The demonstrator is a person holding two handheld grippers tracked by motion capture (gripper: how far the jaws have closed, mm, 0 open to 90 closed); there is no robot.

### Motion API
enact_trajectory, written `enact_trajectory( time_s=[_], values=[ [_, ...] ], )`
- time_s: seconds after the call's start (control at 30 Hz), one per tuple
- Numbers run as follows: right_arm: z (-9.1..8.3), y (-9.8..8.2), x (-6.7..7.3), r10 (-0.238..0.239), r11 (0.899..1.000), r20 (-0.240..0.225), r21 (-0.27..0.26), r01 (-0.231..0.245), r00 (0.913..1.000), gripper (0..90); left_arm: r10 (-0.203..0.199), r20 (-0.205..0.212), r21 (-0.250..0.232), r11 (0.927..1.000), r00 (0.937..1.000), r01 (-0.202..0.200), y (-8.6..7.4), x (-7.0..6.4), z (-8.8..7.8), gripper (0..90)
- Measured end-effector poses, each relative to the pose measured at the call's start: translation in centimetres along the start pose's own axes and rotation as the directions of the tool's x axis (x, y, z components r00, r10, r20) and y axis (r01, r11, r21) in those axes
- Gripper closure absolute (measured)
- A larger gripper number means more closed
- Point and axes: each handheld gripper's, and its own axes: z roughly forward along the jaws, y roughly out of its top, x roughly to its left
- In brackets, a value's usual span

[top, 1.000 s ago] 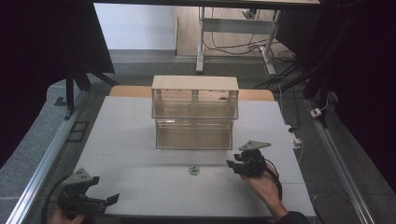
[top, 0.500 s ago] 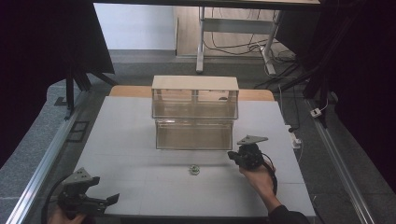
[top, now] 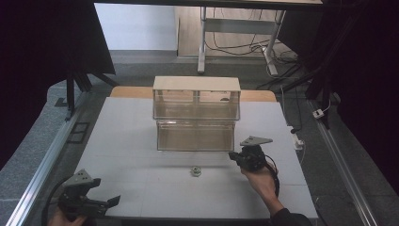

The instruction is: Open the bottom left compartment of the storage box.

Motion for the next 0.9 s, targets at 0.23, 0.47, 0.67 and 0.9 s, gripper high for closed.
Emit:
enact_trajectory(
  time_s=[0.23, 0.47, 0.67, 0.9],
  values=[
    [-0.3, 0.0, 0.0, 0.006, 1.000, 0.009, -0.010, -0.006, 0.9999, 90.0, -0.005, 0.003, 0.001, 1.0000, 1.0000, 0.005, 0.0, 0.0, 0.0, 0.0],
    [-0.7, -0.1, 0.0, 0.015, 1.000, 0.007, -0.019, -0.015, 0.9999, 90.0, -0.009, 0.002, 0.001, 1.0000, 1.0000, 0.009, 0.0, 0.1, 0.0, 0.0],
    [-0.8, -0.1, 0.0, 0.007, 1.000, 0.001, -0.016, -0.007, 1.0000, 90.0, -0.010, 0.003, 0.002, 0.9999, 0.9999, 0.010, 0.0, 0.1, 0.0, 0.0],
    [-1.4, 0.3, 0.4, -0.002, 0.998, 0.006, -0.062, 0.003, 1.0000, 90.0, -0.011, 0.004, 0.002, 0.9999, 0.9999, 0.011, 0.0, 0.1, 0.0, 0.0]
  ],
)
